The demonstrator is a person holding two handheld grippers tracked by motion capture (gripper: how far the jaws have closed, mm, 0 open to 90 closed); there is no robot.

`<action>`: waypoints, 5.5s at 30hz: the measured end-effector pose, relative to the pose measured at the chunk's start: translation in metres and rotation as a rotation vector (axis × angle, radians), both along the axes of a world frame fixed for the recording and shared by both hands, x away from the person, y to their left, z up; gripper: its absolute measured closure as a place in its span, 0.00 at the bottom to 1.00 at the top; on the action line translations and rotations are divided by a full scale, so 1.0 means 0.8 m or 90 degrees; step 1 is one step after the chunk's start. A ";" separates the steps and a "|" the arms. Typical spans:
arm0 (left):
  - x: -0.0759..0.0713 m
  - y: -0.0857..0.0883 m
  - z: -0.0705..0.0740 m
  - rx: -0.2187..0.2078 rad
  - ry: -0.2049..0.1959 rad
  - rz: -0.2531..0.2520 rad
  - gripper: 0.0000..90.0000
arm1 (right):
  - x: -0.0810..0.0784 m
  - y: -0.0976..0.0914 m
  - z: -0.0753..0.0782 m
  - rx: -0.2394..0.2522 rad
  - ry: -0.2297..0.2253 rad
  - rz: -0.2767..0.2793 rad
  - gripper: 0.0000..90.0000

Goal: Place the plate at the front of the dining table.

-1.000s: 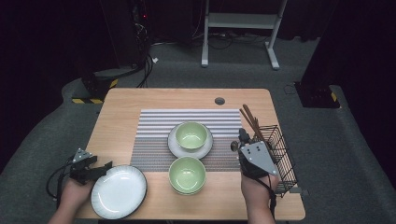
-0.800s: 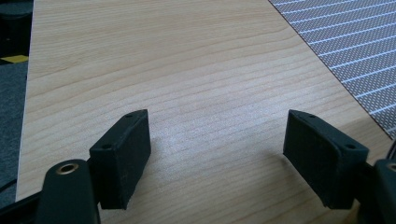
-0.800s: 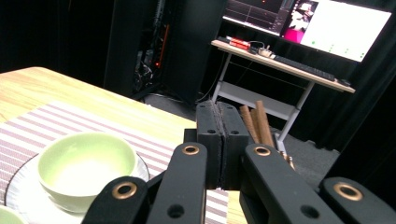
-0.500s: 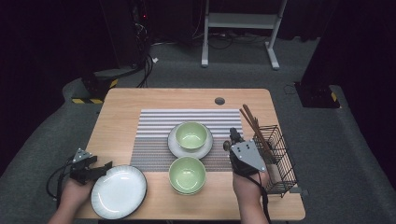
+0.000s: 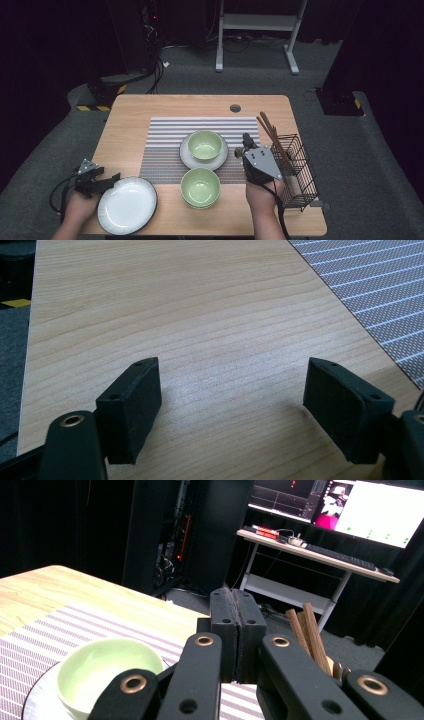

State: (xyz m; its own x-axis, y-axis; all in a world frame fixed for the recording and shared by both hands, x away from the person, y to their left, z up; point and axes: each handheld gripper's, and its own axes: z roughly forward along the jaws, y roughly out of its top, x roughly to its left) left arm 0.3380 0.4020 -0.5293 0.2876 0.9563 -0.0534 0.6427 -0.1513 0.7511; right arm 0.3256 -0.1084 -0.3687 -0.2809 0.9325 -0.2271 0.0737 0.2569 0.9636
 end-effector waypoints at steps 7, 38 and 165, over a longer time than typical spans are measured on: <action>0.000 0.000 0.000 0.000 0.000 0.000 0.26 | 0.005 0.005 0.005 0.018 -0.005 0.004 0.99; 0.001 0.000 0.000 0.001 0.001 -0.001 0.26 | 0.018 0.055 0.011 0.026 -0.019 0.059 0.99; 0.001 0.000 0.000 0.000 0.001 -0.002 0.26 | 0.057 0.032 -0.094 0.058 0.146 0.016 0.88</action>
State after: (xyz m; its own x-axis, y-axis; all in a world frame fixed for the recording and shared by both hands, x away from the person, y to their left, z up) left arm 0.3384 0.4016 -0.5291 0.2906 0.9554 -0.0532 0.6436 -0.1540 0.7497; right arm 0.3712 -0.0826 -0.4437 -0.3391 0.9381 -0.0705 0.2877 0.1748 0.9416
